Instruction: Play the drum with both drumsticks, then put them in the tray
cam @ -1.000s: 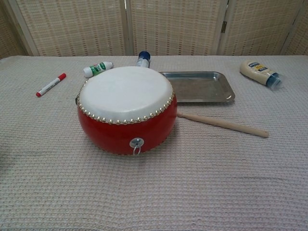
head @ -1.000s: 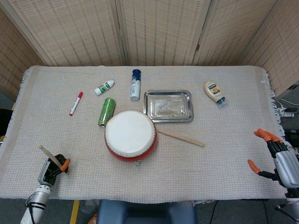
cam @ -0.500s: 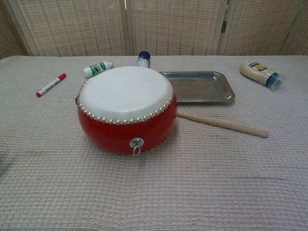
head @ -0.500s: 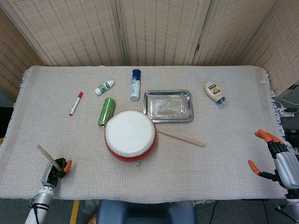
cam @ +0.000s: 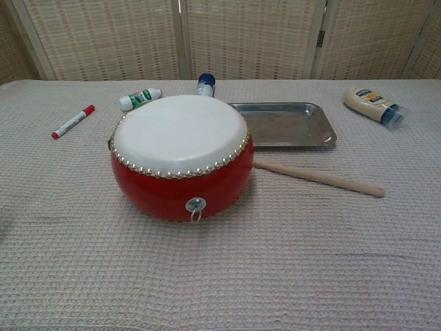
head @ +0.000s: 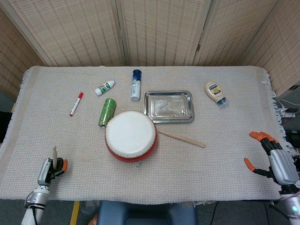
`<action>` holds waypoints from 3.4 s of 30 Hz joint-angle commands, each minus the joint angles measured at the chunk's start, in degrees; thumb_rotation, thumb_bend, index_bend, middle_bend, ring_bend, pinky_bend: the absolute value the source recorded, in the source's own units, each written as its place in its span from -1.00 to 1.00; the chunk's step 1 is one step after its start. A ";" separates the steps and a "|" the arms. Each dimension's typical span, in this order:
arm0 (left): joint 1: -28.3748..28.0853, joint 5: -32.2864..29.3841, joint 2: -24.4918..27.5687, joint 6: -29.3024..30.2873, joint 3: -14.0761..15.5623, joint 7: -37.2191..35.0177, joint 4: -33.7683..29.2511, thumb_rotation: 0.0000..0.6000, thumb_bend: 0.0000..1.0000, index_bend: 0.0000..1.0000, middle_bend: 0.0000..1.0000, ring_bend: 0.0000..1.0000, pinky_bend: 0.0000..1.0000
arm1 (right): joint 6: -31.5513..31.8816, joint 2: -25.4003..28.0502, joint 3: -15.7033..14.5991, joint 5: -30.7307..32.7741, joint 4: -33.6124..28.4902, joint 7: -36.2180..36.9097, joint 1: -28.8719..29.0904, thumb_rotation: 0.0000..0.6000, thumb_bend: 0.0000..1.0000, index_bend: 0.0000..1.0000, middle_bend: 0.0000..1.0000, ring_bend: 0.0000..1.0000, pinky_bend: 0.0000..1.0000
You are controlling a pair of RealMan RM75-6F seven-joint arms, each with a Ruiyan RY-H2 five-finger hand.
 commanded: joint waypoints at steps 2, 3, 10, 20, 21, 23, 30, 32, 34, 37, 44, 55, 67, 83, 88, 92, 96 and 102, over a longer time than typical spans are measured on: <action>-0.39 1.86 5.03 4.24 -0.50 13.23 -4.21 1.00 0.39 1.00 1.00 1.00 1.00 | -8.36 -2.31 2.00 5.08 -2.91 -6.84 5.12 0.69 -0.45 -0.39 -0.69 -0.92 -0.67; -0.48 2.08 5.97 4.59 -0.57 14.75 -5.34 1.00 0.39 1.00 1.00 1.00 1.00 | -9.74 -3.18 2.52 5.98 -2.97 -8.15 6.19 0.69 -0.45 -0.36 -0.69 -0.92 -0.66; -1.49 4.84 12.32 6.97 -0.37 28.65 -12.85 1.00 0.39 1.00 1.00 1.00 1.00 | -20.27 -14.03 7.28 15.28 1.50 -18.35 15.73 0.69 -0.45 -0.14 -0.68 -0.91 -0.62; -1.76 7.18 17.40 8.87 0.59 38.94 -21.02 1.00 0.39 1.00 1.00 1.00 1.00 | -27.22 -30.03 10.62 25.59 14.66 -30.76 26.33 0.69 -0.45 -0.08 -0.69 -0.92 -0.62; -1.85 7.30 17.67 8.76 0.71 39.13 -21.41 1.00 0.39 1.00 1.00 1.00 1.00 | -27.52 -31.20 10.89 26.29 15.89 -31.46 27.05 0.69 -0.45 -0.08 -0.69 -0.92 -0.62; -1.98 7.50 18.07 8.78 0.86 40.14 -21.84 1.00 0.39 1.00 1.00 1.00 1.00 | -28.06 -33.61 11.19 27.42 18.58 -33.02 28.56 0.69 -0.45 -0.08 -0.69 -0.94 -0.62; -2.05 7.59 18.15 8.86 1.39 42.41 -22.13 1.00 0.39 1.00 1.00 1.00 1.00 | -27.31 -39.08 11.64 27.83 24.87 -35.45 31.40 0.69 -0.45 -0.08 -0.69 -0.96 -0.62; -2.15 7.56 18.25 8.67 1.54 42.39 -22.19 1.00 0.39 1.00 1.00 1.00 1.00 | -27.69 -40.26 11.73 28.20 26.42 -35.79 32.07 0.69 -0.45 -0.08 -0.69 -0.96 -0.62; -2.24 7.46 18.22 8.48 1.66 42.35 -22.13 1.00 0.39 1.00 1.00 1.00 1.00 | -28.34 -41.32 11.89 28.88 27.81 -36.10 32.73 0.69 -0.45 -0.08 -0.69 -0.96 -0.62; -2.35 7.20 18.12 8.07 1.85 42.18 -21.91 1.00 0.39 1.00 1.00 1.00 1.00 | -29.06 -42.57 12.12 29.61 29.43 -36.28 33.51 0.69 -0.45 -0.08 -0.69 -0.96 -0.62; -2.37 6.76 18.10 7.63 2.24 41.53 -21.30 1.00 0.38 1.00 1.00 1.00 1.00 | -30.23 -45.17 12.03 30.52 33.42 -37.19 34.96 0.69 -0.41 -0.08 -0.69 -0.96 -0.62; -2.32 6.09 18.12 6.93 2.73 40.07 -20.28 1.00 0.33 1.00 1.00 1.00 1.00 | -30.10 -48.30 11.51 28.48 38.00 -34.54 35.46 0.69 -0.34 -0.04 -0.69 -0.96 -0.62; -2.68 6.21 18.10 6.47 2.92 39.16 -19.88 1.00 0.30 1.00 1.00 1.00 1.00 | -27.99 -49.38 10.72 25.87 39.27 -34.03 34.94 0.68 -0.33 -0.05 -0.69 -0.97 -0.64; -2.90 6.24 18.54 6.11 3.29 38.70 -20.06 1.00 0.27 1.00 1.00 1.00 1.00 | -22.77 -53.03 8.85 18.73 45.42 -30.24 33.70 0.67 -0.40 -0.08 -0.69 -1.00 -1.00; -2.97 6.26 18.53 5.93 3.43 38.36 -19.91 1.00 0.27 1.00 1.00 1.00 1.00 | -22.86 -54.10 8.74 17.70 47.62 -29.09 33.60 0.67 -0.41 -0.10 -0.70 -1.00 -1.00; -2.92 6.15 18.53 5.92 3.47 38.02 -19.80 1.00 0.27 1.00 1.00 1.00 1.00 | -23.27 -54.94 9.01 17.30 49.18 -28.39 33.80 0.67 -0.41 -0.09 -0.70 -1.00 -1.00; -2.86 5.97 18.53 5.81 3.53 37.58 -19.63 1.00 0.26 1.00 1.00 1.00 1.00 | -22.87 -55.75 8.86 16.40 50.63 -28.06 33.76 0.67 -0.41 -0.03 -0.70 -1.00 -1.00; -2.71 5.97 18.58 5.88 3.68 36.76 -19.46 1.00 0.21 1.00 1.00 1.00 1.00 | -22.46 -57.32 8.21 15.13 53.13 -27.33 33.32 0.67 -0.41 0.05 -0.70 -1.00 -1.00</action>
